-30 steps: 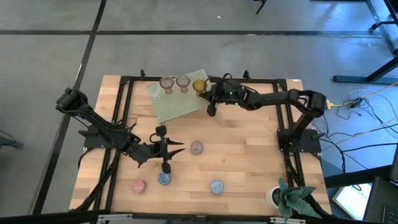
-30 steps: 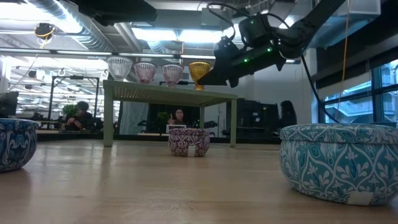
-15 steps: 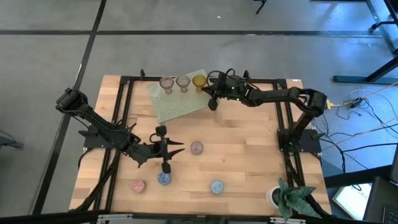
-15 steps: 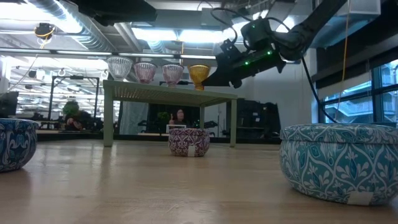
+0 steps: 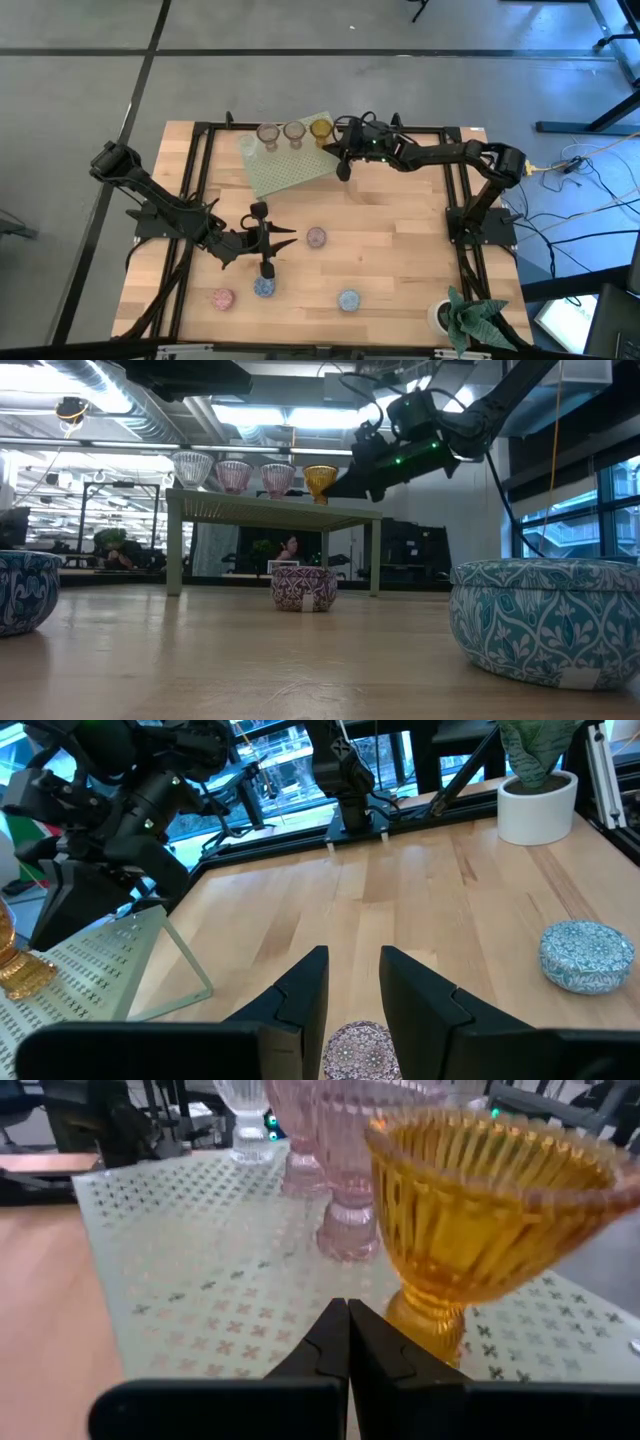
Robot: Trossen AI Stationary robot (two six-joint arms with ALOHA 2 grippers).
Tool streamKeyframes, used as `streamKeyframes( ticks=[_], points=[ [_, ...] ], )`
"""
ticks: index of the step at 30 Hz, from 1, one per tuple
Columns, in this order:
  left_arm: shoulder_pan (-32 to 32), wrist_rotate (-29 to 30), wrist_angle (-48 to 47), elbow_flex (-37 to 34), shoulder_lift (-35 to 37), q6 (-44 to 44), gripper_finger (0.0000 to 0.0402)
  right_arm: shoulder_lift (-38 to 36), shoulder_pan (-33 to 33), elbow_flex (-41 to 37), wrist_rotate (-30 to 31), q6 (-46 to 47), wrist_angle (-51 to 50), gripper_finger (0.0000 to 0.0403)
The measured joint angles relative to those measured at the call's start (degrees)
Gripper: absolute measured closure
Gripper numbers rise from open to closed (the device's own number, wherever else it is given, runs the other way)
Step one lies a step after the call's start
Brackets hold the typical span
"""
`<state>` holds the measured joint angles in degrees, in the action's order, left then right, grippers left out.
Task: Pick & Place candle stick holders
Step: Put the yellow glass candle holder on the shelf aligned with the other glass candle holders
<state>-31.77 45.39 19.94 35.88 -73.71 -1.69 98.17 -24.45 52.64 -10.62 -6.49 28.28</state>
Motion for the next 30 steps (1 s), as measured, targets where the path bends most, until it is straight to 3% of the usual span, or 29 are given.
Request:
streamKeyframes(
  ticks=[22, 30],
  points=[
    [0.00, -0.02, 0.00, 0.00, 0.00, 0.41, 0.0313, 2.23, 0.55, 1.04, -2.26, 3.15, 4.68, 0.0403],
    [0.00, -0.04, 0.01, 0.00, 0.01, 0.99, 0.0313, 6.24, 0.35, 7.80, -2.04, 1.51, -4.21, 0.0403]
  ],
)
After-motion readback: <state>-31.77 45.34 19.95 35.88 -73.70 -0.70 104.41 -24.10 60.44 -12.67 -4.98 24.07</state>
